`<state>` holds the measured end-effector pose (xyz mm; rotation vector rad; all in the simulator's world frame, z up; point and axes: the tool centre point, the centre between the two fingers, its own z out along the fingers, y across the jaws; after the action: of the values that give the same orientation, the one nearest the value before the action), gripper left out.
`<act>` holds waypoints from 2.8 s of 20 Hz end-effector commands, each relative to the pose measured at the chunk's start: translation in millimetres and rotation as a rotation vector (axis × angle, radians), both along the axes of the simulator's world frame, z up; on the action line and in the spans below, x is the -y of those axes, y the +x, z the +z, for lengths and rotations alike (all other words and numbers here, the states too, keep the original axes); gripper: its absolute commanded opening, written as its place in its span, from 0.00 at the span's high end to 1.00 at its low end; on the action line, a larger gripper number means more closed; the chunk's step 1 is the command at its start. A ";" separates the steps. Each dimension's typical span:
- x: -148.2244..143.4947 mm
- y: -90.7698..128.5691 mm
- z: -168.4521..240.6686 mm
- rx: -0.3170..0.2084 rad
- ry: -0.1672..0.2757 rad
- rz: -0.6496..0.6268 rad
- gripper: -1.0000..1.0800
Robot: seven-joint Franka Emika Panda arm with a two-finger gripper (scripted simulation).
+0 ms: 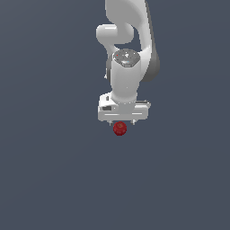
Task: Pick up the object and move it to a goal position.
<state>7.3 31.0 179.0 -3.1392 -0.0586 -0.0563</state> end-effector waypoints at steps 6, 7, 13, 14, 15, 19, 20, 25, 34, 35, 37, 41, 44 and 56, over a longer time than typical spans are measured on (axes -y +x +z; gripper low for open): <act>-2.1 1.7 1.0 0.005 0.013 -0.021 0.04; -2.7 2.3 1.4 0.006 0.017 -0.028 0.04; -3.6 3.0 1.8 0.008 0.023 -0.036 0.04; -3.6 2.8 1.4 0.008 0.023 -0.034 0.04; -3.5 2.4 0.7 0.008 0.022 -0.031 0.04; -2.9 -0.6 -4.8 0.006 0.019 -0.004 0.04; -2.6 -1.8 -6.8 0.005 0.018 0.006 0.04; -1.0 -10.1 -20.8 -0.002 0.011 0.077 0.04; 2.3 -35.9 -58.0 -0.021 -0.004 0.277 0.04; 2.5 -38.6 -61.5 -0.023 -0.005 0.297 0.04; 2.9 -43.5 -67.7 -0.026 -0.007 0.332 0.04; 3.4 -51.1 -76.7 -0.031 -0.009 0.385 0.04; 3.5 -54.6 -80.8 -0.034 -0.009 0.410 0.04; 3.6 -56.6 -98.7 -0.035 -0.009 0.418 0.04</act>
<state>-48.7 27.4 86.1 -3.0607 -0.7088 -0.0015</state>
